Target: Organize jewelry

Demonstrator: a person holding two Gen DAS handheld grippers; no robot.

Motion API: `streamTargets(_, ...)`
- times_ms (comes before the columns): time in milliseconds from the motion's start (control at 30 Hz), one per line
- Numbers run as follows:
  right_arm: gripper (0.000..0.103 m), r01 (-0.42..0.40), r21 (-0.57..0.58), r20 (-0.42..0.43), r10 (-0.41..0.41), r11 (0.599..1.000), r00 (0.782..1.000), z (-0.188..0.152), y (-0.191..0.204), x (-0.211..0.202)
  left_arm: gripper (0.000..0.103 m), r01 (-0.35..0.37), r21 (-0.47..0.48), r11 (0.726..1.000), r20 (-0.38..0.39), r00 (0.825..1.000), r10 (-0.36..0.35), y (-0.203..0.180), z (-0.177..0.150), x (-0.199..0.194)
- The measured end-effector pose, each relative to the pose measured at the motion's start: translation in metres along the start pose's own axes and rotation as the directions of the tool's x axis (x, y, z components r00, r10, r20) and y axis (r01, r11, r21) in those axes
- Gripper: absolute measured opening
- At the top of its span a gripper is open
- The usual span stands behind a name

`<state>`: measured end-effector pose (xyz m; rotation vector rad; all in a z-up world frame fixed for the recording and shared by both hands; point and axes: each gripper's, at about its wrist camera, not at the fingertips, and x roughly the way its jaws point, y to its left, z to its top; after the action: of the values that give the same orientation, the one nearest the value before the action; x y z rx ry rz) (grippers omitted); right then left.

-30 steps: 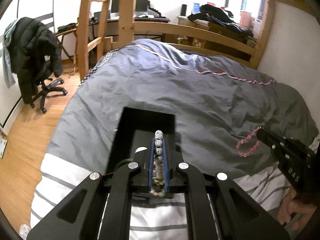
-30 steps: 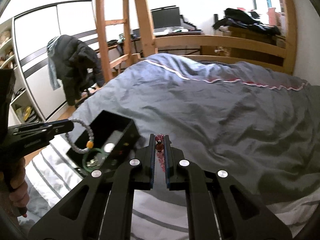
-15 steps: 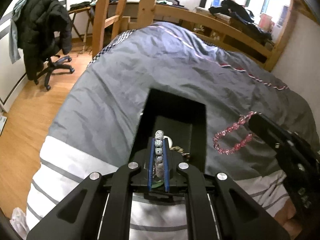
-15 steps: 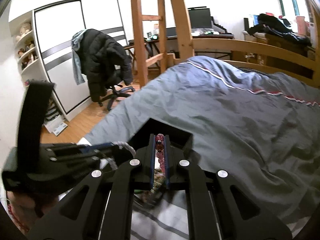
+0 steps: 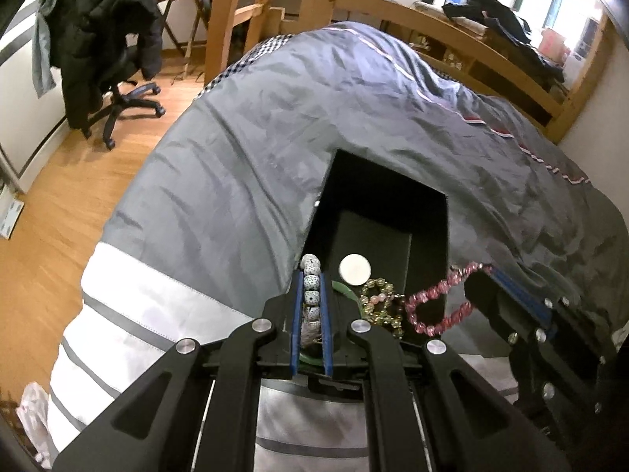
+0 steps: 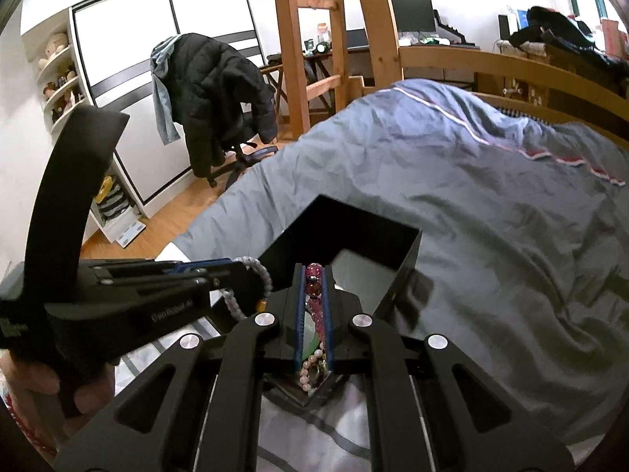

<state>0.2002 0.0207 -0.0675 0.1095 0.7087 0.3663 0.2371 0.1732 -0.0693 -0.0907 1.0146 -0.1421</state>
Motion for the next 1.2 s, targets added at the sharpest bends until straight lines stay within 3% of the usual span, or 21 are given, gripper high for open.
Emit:
streamTargets(267, 0.009, -0.011, -0.006, -0.034, 0.011, 1.000, 0.999, -0.011, 0.003, 0.017, 0.011, -0.031, -0.024, 0.999, -0.029, 0.999, 0.031, 0.007, -0.001, 0.007)
streamTargets(300, 0.009, -0.008, -0.006, -0.039, 0.008, 1.000, 0.999, -0.012, 0.003, 0.020, 0.022, -0.034, -0.031, 0.999, -0.029, 0.999, 0.033, 0.008, 0.000, 0.007)
streamTargets(333, 0.009, -0.004, -0.005, -0.038, 0.004, 1.000, 0.999, -0.013, 0.003, 0.020, 0.045, -0.042, -0.041, 0.998, -0.023, 0.999, 0.041, 0.010, 0.000, 0.006)
streamTargets(400, 0.009, -0.007, 0.005, -0.038, 0.007, 1.000, 0.999, -0.014, 0.001, 0.021, 0.069, -0.072, -0.063, 0.995, 0.007, 0.997, 0.072, 0.014, 0.001, 0.001)
streamTargets(500, 0.011, -0.012, 0.006, -0.034, 0.012, 1.000, 0.999, -0.013, 0.000, 0.020, 0.069, -0.064, -0.098, 0.993, 0.029, 0.997, 0.067, 0.022, 0.003, -0.006)
streamTargets(533, 0.013, -0.013, 0.000, -0.033, 0.013, 1.000, 0.999, -0.013, 0.000, 0.019, 0.071, -0.066, -0.110, 0.992, 0.031, 0.997, 0.069, 0.024, 0.003, -0.006)
streamTargets(600, 0.038, -0.015, -0.005, -0.021, 0.015, 1.000, 1.000, -0.011, 0.000, 0.016, 0.077, -0.092, -0.132, 0.987, 0.032, 0.995, 0.097, 0.029, 0.003, -0.007)
streamTargets(633, 0.069, -0.016, -0.003, -0.007, 0.016, 1.000, 1.000, -0.010, -0.001, 0.013, 0.078, -0.105, -0.145, 0.984, 0.033, 0.993, 0.111, 0.032, 0.003, -0.008)
streamTargets(667, 0.088, 0.002, 0.008, 0.029, -0.003, 1.000, 1.000, -0.008, -0.002, 0.005, 0.079, -0.115, -0.161, 0.980, 0.038, 0.992, 0.122, 0.035, 0.003, -0.011)
streamTargets(733, 0.091, 0.025, 0.022, 0.070, -0.027, 0.999, 0.997, -0.003, -0.005, -0.007, 0.082, -0.107, -0.185, 0.977, 0.055, 0.991, 0.119, 0.040, 0.005, -0.018)
streamTargets(867, 0.095, 0.077, 0.069, 0.070, -0.082, 0.995, 0.994, 0.004, -0.014, -0.024, 0.088, -0.117, -0.189, 0.975, 0.107, 0.985, 0.139, 0.043, 0.003, -0.040)
streamTargets(967, 0.100, 0.118, 0.087, 0.030, -0.121, 0.989, 0.992, 0.007, -0.019, -0.036, 0.091, -0.182, -0.169, 0.969, 0.112, 0.973, 0.202, 0.043, 0.000, -0.053)
streamTargets(1100, 0.100, 0.163, 0.047, -0.066, -0.159, 0.986, 0.985, 0.004, -0.012, -0.051, 0.092, -0.159, -0.127, 0.979, 0.118, 0.978, 0.174, 0.041, -0.008, -0.083)
streamTargets(1200, 0.100, 0.183, 0.010, -0.120, -0.181, 0.983, 0.976, -0.001, -0.002, -0.066, 0.096, -0.187, -0.041, 0.982, 0.150, 0.970, 0.191, 0.026, -0.023, -0.112)
